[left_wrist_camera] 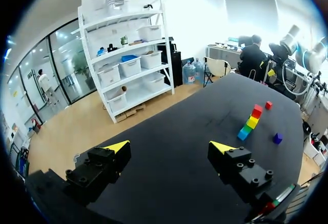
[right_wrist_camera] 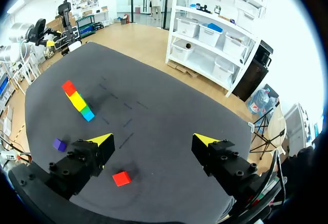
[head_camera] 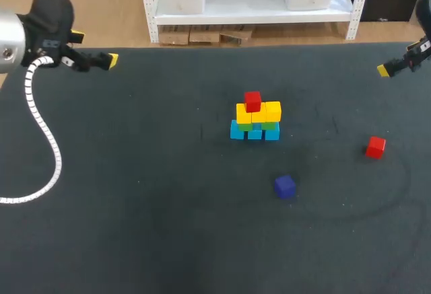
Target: Place the blue cubes, place green cubes on the blue cubes, place the yellow cubes on the green cubes, then place the red cubes on the yellow cubes, and place purple cube on the red cubes.
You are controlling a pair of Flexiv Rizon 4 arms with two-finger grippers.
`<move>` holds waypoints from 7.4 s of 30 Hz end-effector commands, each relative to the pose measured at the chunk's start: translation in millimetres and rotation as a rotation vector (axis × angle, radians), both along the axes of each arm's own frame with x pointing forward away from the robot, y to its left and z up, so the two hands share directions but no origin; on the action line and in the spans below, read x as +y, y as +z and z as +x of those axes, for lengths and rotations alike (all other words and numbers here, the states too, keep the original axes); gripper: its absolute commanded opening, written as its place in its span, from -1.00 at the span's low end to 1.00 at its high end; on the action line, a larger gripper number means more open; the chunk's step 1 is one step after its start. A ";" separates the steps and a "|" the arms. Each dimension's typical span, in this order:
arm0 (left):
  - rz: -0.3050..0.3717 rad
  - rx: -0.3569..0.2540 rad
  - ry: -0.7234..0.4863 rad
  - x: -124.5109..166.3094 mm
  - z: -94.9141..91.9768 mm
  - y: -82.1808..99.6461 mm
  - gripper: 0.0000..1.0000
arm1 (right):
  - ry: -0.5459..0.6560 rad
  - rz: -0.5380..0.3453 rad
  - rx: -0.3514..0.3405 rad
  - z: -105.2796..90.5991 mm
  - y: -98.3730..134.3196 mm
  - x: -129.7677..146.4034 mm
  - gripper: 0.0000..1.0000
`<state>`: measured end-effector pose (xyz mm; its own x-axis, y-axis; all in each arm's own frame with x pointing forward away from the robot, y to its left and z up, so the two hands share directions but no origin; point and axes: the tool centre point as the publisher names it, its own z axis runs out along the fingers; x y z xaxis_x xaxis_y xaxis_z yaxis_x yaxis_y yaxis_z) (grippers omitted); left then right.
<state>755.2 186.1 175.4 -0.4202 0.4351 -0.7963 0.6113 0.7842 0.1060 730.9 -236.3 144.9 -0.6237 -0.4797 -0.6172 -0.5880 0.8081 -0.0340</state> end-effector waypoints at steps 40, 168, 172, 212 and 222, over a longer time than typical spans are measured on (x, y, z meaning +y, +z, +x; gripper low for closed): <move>-0.020 0.000 -0.024 3.1 -0.4 -0.8 1.00 | 0.537 -0.273 0.454 -74.7 -113.9 28.1 1.00; -0.020 0.000 -0.024 3.1 -0.4 -0.8 1.00 | 0.972 -0.539 0.388 -33.1 -47.3 238.1 -1.00; -0.020 0.000 -0.024 3.1 -0.4 -0.8 1.00 | 0.974 -0.549 0.386 -32.1 -47.6 238.6 -1.00; -0.020 0.000 -0.024 3.1 -0.4 -0.8 1.00 | 0.975 -0.593 0.387 -27.5 -53.5 236.1 1.00; -0.020 0.000 -0.024 3.1 -0.4 -0.8 1.00 | 0.948 -0.572 0.375 -27.5 -44.4 228.6 1.00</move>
